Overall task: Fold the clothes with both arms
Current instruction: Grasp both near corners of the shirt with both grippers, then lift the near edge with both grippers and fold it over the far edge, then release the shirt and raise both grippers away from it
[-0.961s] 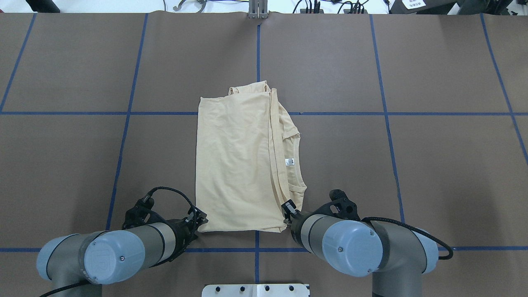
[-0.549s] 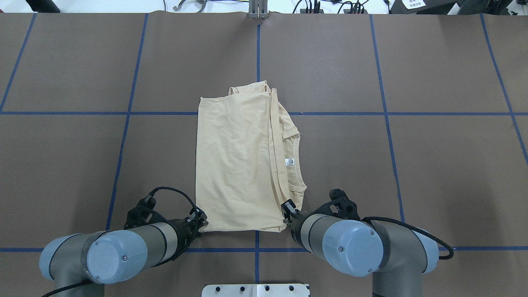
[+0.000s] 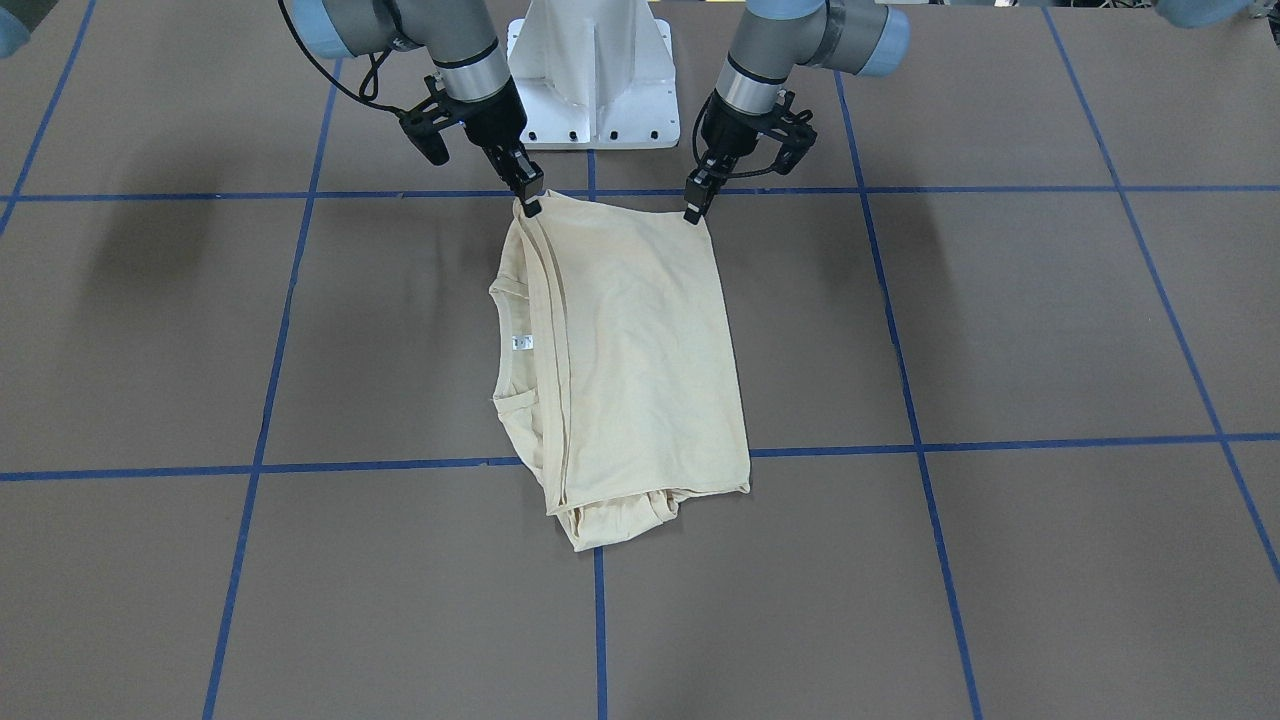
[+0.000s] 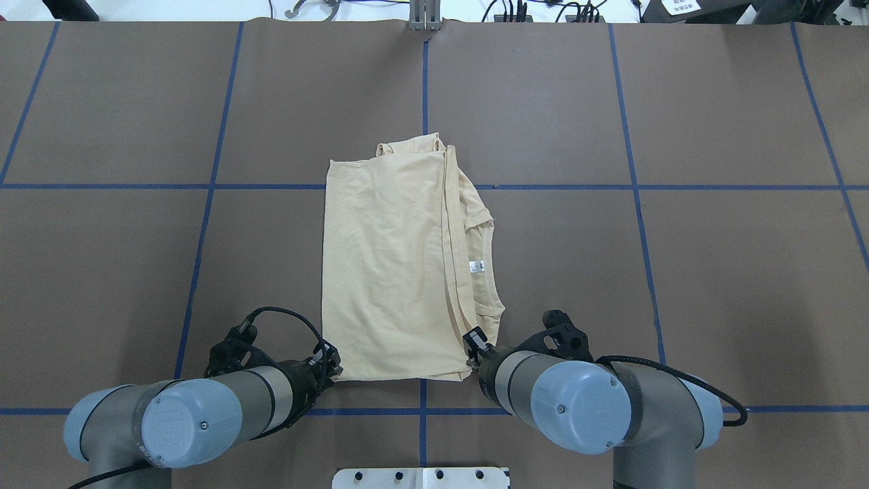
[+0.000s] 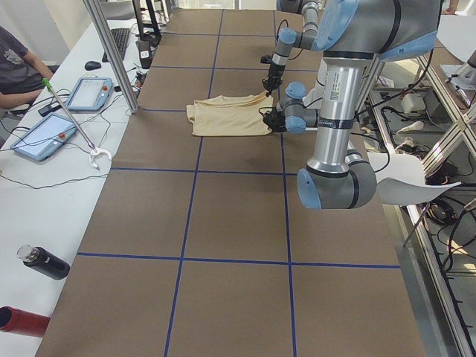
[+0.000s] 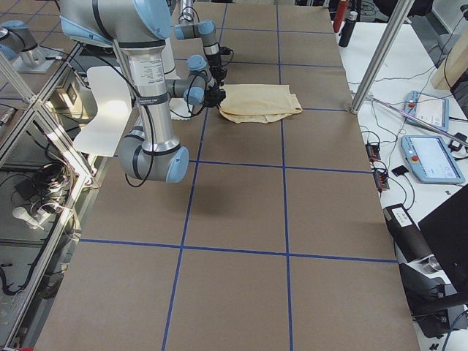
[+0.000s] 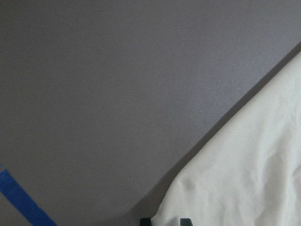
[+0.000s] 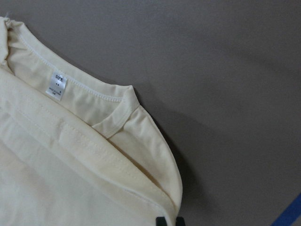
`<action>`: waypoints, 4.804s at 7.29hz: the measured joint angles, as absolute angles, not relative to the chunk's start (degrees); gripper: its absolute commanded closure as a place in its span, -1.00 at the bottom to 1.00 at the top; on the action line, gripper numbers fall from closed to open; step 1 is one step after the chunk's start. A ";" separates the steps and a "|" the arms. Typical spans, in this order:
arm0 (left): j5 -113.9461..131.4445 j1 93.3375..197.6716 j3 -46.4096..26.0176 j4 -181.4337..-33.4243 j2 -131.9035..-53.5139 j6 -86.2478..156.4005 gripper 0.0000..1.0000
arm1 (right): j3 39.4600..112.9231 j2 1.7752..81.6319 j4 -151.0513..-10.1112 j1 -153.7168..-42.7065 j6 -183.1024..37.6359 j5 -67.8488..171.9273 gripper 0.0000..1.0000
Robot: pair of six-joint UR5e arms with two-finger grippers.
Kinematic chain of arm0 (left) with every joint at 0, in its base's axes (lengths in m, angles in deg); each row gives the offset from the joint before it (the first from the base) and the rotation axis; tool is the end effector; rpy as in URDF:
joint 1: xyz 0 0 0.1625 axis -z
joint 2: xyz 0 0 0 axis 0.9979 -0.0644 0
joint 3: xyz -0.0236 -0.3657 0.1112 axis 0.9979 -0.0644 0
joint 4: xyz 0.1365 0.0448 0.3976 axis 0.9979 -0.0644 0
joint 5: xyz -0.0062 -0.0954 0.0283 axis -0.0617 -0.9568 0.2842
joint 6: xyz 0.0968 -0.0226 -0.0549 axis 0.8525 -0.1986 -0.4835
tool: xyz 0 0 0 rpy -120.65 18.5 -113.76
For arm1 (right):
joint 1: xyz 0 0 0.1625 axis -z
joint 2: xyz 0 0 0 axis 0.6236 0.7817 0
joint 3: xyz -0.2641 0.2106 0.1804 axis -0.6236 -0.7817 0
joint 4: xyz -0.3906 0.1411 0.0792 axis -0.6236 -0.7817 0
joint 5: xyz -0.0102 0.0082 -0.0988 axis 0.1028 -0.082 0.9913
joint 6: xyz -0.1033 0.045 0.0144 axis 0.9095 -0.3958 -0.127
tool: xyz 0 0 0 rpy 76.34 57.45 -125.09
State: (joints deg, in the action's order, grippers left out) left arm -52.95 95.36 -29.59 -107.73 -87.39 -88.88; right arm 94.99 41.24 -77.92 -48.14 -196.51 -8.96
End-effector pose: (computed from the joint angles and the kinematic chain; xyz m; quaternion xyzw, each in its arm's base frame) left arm 0.5412 -0.2347 0.2725 -0.1245 0.4954 -0.4411 0.7379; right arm -0.5479 -0.2394 0.2251 -0.1265 -0.4718 0.4570 0.7433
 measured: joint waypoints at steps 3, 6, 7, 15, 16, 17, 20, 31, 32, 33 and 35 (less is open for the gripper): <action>-54.14 95.36 -31.33 -107.42 -87.21 -88.63 1.00 | 95.24 41.46 -77.93 -48.14 -196.51 -8.96 1.00; -56.32 94.28 -36.54 -106.86 -86.91 -88.41 1.00 | 100.68 46.20 -77.93 -45.80 -196.98 -8.77 1.00; -56.66 93.72 -38.87 -105.60 -87.02 -88.33 1.00 | 103.17 47.81 -78.05 -45.14 -197.20 -8.75 1.00; -62.68 116.56 -21.82 -108.51 -97.85 -67.93 1.00 | 78.62 24.13 -86.02 -71.17 -177.89 -26.08 1.00; -62.82 118.26 -17.79 -110.68 -99.42 -67.57 1.00 | 72.31 20.50 -84.21 -72.87 -176.07 -26.76 1.00; -62.86 119.80 -14.00 -111.62 -101.39 -66.82 1.00 | 66.98 17.51 -82.90 -74.47 -174.32 -27.49 1.00; -62.75 122.32 -6.49 -114.93 -104.21 -64.57 1.00 | 58.65 14.48 -78.58 -76.75 -170.86 -29.24 1.00; -62.61 126.14 2.87 -118.27 -110.09 -59.52 0.43 | 44.35 6.08 -75.39 -80.26 -168.75 -30.17 -1.00; -62.61 126.72 3.29 -118.89 -110.11 -58.90 0.43 | 42.31 4.58 -74.73 -80.83 -168.80 -30.20 -1.00; -62.69 127.90 3.44 -119.17 -110.11 -58.13 0.43 | 41.46 3.94 -74.37 -82.03 -168.66 -30.49 -1.00; -64.14 130.38 3.38 -119.91 -110.10 -55.64 0.43 | 41.35 3.94 -74.17 -84.22 -167.40 -32.58 -1.00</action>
State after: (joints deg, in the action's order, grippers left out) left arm -64.14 130.38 3.38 -119.91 -110.10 -55.64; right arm 41.35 3.94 -74.17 -84.22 -167.40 -32.58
